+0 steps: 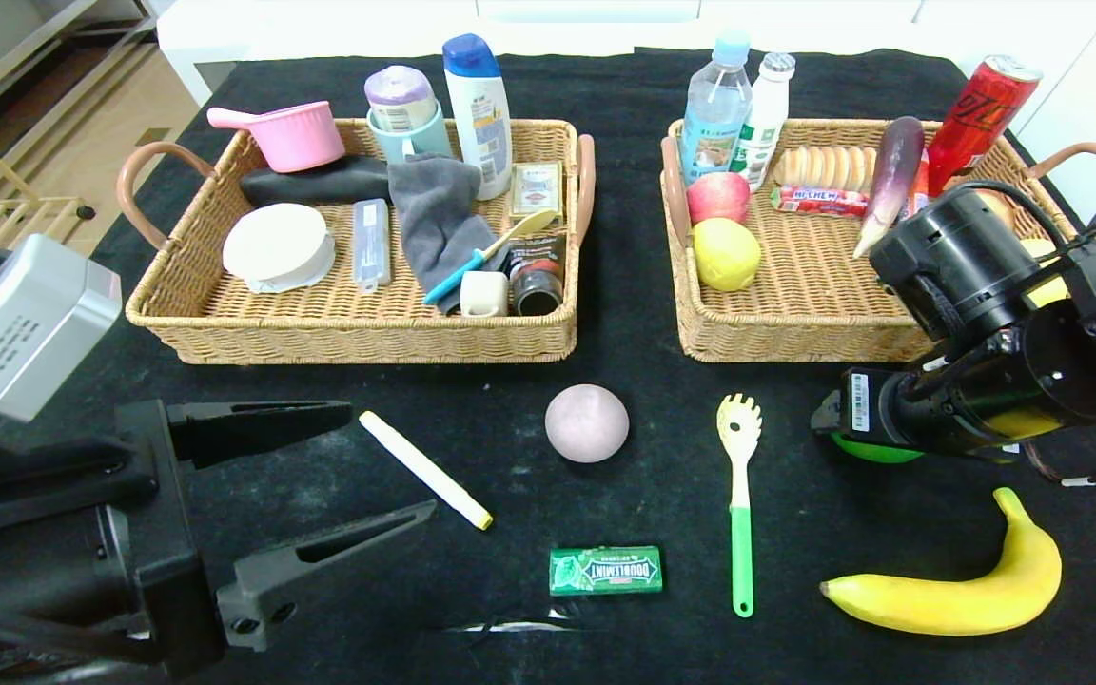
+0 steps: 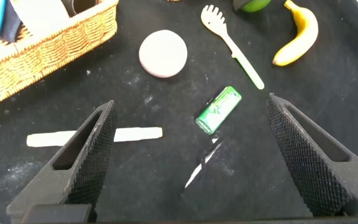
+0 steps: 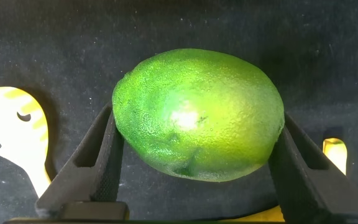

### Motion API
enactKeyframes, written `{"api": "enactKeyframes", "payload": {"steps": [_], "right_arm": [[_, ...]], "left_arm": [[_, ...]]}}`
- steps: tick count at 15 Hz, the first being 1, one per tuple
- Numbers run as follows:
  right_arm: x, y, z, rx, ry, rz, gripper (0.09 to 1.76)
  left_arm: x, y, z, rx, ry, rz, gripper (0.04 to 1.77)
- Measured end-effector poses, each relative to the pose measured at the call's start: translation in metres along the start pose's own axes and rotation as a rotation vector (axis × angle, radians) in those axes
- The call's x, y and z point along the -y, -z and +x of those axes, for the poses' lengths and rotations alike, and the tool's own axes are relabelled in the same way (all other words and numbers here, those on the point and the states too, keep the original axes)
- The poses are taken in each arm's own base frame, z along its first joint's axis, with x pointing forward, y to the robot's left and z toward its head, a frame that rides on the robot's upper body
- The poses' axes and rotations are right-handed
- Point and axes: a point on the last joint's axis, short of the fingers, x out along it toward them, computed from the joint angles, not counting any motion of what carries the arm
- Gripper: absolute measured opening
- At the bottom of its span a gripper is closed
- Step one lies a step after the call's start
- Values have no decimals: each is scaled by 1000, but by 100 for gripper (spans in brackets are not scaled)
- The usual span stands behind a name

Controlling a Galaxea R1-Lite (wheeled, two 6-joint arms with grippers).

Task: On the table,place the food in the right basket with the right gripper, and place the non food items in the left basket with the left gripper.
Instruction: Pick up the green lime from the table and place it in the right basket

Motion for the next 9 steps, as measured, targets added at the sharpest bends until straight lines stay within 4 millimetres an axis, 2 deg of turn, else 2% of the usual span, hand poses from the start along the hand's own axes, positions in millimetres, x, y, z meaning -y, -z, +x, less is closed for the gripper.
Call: {"api": "enactKeyframes", "payload": {"steps": [9], "right_arm": [[-1, 1, 3, -7, 7, -5, 135]], "left_arm": [[1, 1, -2, -4, 0, 3, 172]]}}
